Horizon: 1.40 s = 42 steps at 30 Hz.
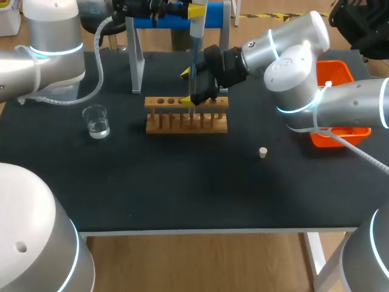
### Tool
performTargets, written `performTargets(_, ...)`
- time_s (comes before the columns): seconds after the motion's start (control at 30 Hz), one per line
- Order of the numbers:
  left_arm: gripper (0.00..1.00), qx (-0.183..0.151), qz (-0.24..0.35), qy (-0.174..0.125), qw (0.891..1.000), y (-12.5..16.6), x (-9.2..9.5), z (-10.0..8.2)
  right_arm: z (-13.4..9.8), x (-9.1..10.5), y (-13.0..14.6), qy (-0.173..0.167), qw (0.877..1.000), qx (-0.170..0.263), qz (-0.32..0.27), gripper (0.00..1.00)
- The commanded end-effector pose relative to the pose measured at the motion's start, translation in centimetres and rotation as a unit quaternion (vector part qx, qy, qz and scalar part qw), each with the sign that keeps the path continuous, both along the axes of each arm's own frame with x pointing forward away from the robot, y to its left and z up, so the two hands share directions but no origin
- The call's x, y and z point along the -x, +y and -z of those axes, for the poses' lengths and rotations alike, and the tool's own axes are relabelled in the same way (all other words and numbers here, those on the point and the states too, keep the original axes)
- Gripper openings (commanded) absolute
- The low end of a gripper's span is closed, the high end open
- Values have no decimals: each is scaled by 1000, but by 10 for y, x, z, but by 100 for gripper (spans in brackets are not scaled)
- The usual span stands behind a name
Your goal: Invert the test tube, pick up the pipette, mount the tip to pipette, aspirate from beaker and dispense into the tube, eject the tip, return the pipette, and cap with the stopper.
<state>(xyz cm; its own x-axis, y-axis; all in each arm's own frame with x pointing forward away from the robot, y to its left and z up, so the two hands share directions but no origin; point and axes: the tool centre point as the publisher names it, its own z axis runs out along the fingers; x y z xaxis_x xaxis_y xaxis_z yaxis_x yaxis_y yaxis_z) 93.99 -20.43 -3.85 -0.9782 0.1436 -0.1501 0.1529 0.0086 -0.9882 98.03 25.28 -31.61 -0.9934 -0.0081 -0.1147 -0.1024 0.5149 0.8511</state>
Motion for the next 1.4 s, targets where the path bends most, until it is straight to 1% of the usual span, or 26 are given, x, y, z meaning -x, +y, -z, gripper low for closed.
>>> performTargets(0.03, 0, -1, -3, 0, 1000, -1, 2, -3, 0, -2, 0, 2, 1000, 1, -2, 100)
performTargets(0.67, 0, -2, -6, -5, 1000, -2, 6, -11, 0, -2, 0, 2, 1000, 1, -2, 100)
performTargets(0.73, 0, -2, -5, -4, 1000, -3, 6, -12, 0, -2, 0, 2, 1000, 1, -2, 100)
performTargets(0.8, 0, -4, -6, 3, 1000, -3, 7, -12, 0, -2, 0, 2, 1000, 1, -2, 100)
performTargets(1.1, 0, -2, -5, 7, 1000, -4, 8, -16, 0, -2, 0, 2, 1000, 1, -2, 100)
performTargets(1.4, 0, 1, -6, 5, 1000, -6, 6, -20, 0, -2, 0, 2, 1000, 1, -2, 100)
